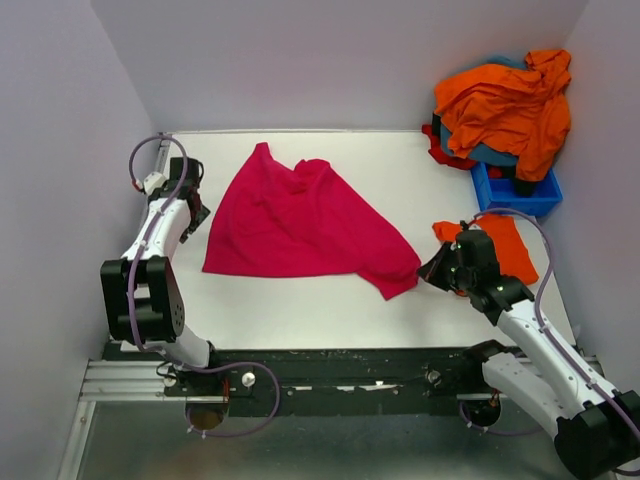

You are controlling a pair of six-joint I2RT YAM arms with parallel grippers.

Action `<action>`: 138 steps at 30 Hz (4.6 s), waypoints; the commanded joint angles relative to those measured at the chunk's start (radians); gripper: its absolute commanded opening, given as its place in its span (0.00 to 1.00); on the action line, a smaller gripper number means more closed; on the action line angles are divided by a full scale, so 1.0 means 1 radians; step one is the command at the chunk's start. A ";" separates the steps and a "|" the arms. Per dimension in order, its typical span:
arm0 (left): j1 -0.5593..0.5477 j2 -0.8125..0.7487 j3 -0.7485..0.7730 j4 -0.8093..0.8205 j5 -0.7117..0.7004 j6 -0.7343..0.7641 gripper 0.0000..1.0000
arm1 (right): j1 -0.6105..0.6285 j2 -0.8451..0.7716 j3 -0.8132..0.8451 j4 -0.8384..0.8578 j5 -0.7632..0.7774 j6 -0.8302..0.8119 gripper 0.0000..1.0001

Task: Fold and stack the t-shirts
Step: Flatten out the tshirt

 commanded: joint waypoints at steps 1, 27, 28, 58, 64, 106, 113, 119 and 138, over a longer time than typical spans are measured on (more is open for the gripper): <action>0.002 -0.130 -0.198 0.017 0.020 -0.035 0.65 | -0.003 0.001 -0.013 0.026 -0.031 -0.026 0.01; 0.002 -0.187 -0.485 0.229 0.122 -0.072 0.54 | -0.003 -0.012 -0.021 0.035 -0.031 -0.053 0.01; 0.002 -0.178 -0.490 0.240 0.126 -0.072 0.53 | -0.003 -0.011 -0.021 0.034 -0.029 -0.055 0.01; 0.004 -0.327 -0.245 0.093 0.105 -0.072 0.00 | -0.037 0.368 0.535 0.083 -0.141 -0.076 0.01; 0.004 -0.178 0.083 0.000 0.110 -0.065 0.00 | -0.159 0.552 0.940 -0.035 -0.196 -0.061 0.01; 0.022 0.175 0.999 -0.017 0.186 0.010 0.00 | -0.318 1.076 2.045 -0.118 -0.537 0.000 0.01; 0.025 0.255 1.209 0.008 0.238 0.007 0.00 | -0.416 1.040 1.932 0.107 -0.633 0.096 0.01; 0.028 0.099 0.752 0.180 0.255 -0.033 0.00 | -0.442 1.003 1.762 0.141 -0.735 0.102 0.01; 0.028 -0.426 -0.318 0.216 0.152 -0.136 0.00 | -0.442 0.186 0.329 0.169 -0.548 0.039 0.01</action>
